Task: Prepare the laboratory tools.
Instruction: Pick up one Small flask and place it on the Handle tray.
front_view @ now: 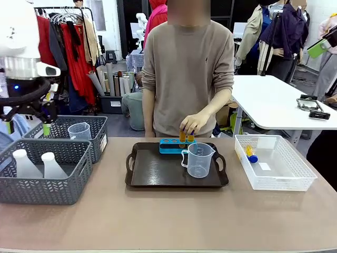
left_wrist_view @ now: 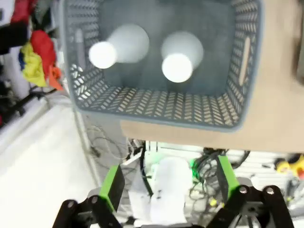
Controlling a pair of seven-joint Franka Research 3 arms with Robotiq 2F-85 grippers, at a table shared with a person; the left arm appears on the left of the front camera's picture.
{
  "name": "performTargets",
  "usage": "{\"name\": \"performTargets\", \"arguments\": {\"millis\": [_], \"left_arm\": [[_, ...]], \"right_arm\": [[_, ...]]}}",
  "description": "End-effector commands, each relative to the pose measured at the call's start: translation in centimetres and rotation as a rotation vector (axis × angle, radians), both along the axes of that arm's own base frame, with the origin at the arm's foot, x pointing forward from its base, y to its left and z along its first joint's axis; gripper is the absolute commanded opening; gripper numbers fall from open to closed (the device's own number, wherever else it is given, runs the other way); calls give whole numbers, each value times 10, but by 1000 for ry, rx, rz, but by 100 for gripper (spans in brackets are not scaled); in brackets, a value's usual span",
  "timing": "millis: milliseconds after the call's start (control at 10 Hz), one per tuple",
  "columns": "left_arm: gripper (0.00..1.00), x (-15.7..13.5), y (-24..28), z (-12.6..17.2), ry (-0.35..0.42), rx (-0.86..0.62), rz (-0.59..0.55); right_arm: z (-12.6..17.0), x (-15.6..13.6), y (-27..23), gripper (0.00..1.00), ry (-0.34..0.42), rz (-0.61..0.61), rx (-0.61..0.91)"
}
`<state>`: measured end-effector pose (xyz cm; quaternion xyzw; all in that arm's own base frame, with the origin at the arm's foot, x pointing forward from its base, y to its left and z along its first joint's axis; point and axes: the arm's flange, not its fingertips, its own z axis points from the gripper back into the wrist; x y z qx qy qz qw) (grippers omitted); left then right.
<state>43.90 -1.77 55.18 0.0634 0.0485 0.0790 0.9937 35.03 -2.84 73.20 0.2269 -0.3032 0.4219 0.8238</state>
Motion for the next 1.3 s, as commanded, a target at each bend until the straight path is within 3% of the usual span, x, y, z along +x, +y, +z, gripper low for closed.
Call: {"name": "performTargets", "arguments": {"millis": [0,100,500,800,1200], "left_arm": [[100,4,28,-10,-123,-19,53],[100,0,0,0,0,0,0],[100,-2,4,-5,-18,0,8],[100,2,2,-63,-15,-49,-58],[100,-2,1,-106,-49,-89,-94]], "right_arm": [[4,0,3,100,1,5,33],[4,0,3,100,1,5,33],[4,0,3,100,1,5,33],[4,0,3,100,1,5,33],[4,0,3,100,1,5,33]]}}
